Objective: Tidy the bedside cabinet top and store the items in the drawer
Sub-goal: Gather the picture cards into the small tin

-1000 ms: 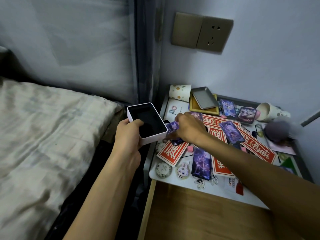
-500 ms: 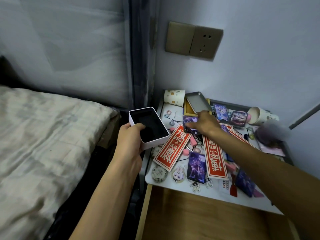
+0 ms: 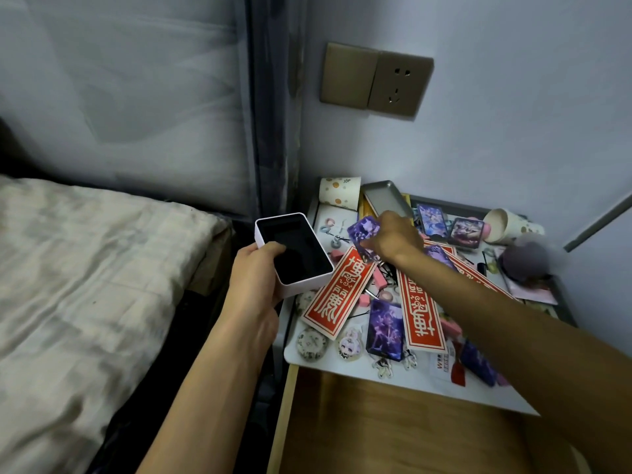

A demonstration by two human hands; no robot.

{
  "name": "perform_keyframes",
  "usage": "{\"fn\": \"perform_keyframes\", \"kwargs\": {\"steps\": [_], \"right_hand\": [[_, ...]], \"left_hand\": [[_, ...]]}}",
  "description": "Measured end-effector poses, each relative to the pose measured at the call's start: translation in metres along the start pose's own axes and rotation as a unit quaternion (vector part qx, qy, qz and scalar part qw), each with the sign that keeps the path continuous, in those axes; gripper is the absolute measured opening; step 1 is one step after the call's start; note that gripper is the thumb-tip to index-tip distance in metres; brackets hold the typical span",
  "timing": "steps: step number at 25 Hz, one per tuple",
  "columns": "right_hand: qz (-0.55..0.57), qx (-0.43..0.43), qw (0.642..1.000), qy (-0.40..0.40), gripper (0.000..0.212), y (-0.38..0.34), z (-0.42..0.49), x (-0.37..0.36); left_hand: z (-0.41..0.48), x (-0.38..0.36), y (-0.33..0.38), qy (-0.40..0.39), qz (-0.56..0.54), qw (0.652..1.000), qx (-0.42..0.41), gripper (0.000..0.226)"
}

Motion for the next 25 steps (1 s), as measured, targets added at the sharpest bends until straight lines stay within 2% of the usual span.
{"fn": "perform_keyframes", "kwargs": {"steps": [2,4,6,8,11,13,18,20,23,25], "right_hand": [[0.066,0.02,0.997,0.038,0.025,0.004,-0.006,0.018],[0.187,0.066,0.979,0.048,0.024,0.004,-0.023,0.042],[0.343,0.127,0.931,0.012,0.021,-0.002,-0.051,0.062],[0.441,0.145,0.882,-0.081,0.015,-0.016,-0.083,0.059],[0.42,0.133,0.887,-0.136,0.015,-0.027,-0.106,0.041],[0.409,0.124,0.895,-0.128,0.018,-0.031,-0.108,0.035],[0.417,0.1,0.893,-0.138,0.024,-0.029,-0.106,0.024],[0.397,0.092,0.904,-0.132,0.021,-0.028,-0.105,0.022],[0.251,0.12,0.957,-0.083,0.013,-0.035,-0.109,0.032],[0.132,0.162,0.977,-0.031,0.013,-0.045,-0.113,0.046]], "left_hand": [[0.0,-0.002,-0.004,-0.006,-0.011,1.0,0.01,0.026],[-0.001,-0.007,-0.008,-0.02,-0.017,1.0,0.015,0.027],[-0.004,-0.016,-0.01,-0.042,-0.026,0.999,0.013,0.026],[-0.008,-0.028,-0.012,-0.067,-0.037,0.997,0.012,0.024],[-0.018,-0.048,-0.016,-0.113,-0.052,0.992,0.014,0.022],[-0.023,-0.06,-0.02,-0.138,-0.071,0.988,0.023,0.021],[-0.018,-0.063,-0.025,-0.141,-0.077,0.986,0.035,0.024],[-0.018,-0.065,-0.025,-0.147,-0.064,0.986,0.037,0.024],[-0.02,-0.066,-0.024,-0.14,-0.053,0.989,0.02,0.027],[-0.021,-0.066,-0.023,-0.133,-0.042,0.99,0.006,0.027]]}}
Point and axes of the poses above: each hand's wrist, its own z-axis towards the middle knuckle, its own x-axis out of the back of the hand, y = z × x, the point moved 10 cm from there along z, towards the middle knuckle, and after that the axes turned 9 degrees about -y, right-handed, at the moved point
